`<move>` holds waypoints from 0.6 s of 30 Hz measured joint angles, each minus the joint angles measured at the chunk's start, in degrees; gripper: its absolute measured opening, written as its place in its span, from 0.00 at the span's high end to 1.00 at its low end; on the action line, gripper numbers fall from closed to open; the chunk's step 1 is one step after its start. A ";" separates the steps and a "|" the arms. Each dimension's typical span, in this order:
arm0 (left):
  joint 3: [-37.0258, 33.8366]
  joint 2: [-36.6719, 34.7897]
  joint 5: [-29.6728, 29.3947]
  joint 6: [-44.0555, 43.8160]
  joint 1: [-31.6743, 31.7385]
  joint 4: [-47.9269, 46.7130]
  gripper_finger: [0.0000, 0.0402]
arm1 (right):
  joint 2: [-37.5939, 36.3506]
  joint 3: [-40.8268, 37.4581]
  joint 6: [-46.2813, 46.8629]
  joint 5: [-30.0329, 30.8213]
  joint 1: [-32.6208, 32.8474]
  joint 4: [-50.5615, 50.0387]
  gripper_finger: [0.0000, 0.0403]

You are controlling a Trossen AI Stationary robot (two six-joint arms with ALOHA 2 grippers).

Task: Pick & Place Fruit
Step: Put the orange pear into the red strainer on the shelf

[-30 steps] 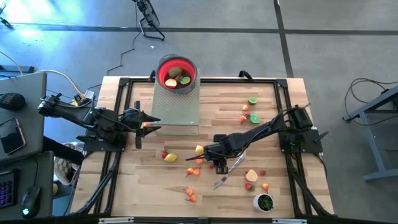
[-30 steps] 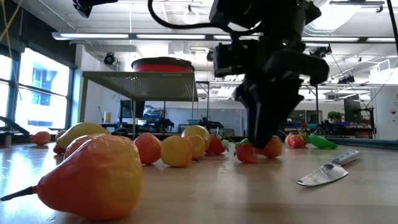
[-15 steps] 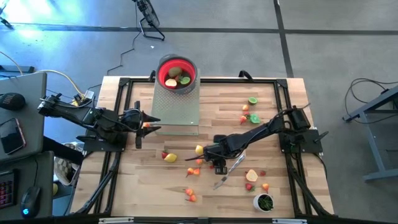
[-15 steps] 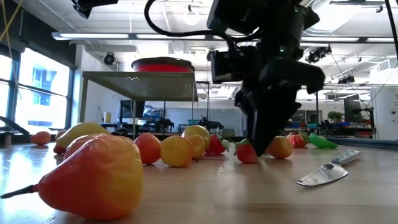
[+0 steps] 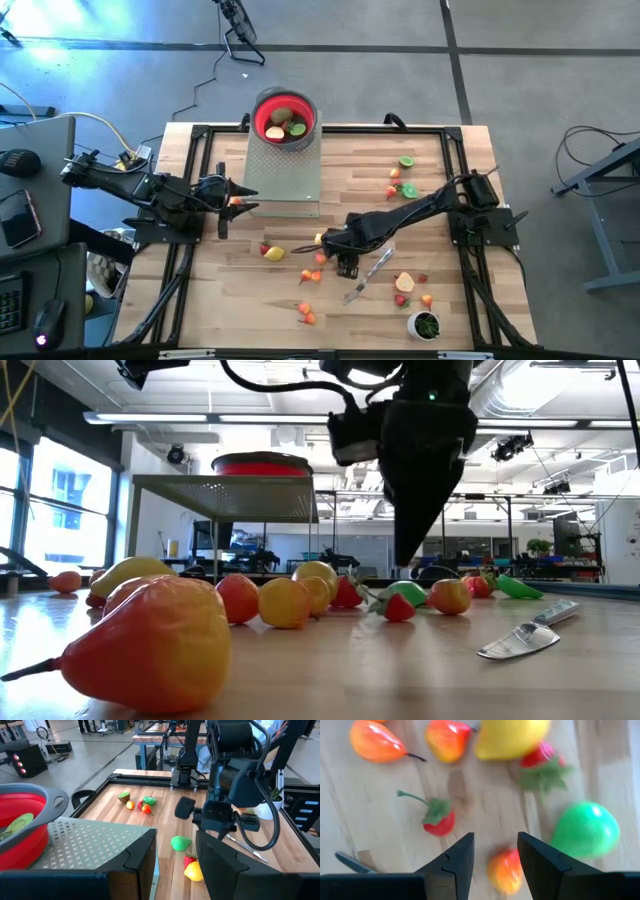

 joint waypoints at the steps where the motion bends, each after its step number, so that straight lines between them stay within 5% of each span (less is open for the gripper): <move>1: -0.01 0.00 0.00 0.00 0.00 0.00 0.66 | 0.00 0.76 1.71 -0.17 -0.01 -1.84 0.64; 10: 0.00 0.00 0.00 0.00 0.00 -0.01 0.66 | -0.09 1.90 7.23 -3.33 -0.01 -5.86 0.63; 18: -0.01 0.00 0.00 0.00 0.00 -0.02 0.66 | -0.09 1.90 16.43 -2.28 -0.04 -6.53 0.45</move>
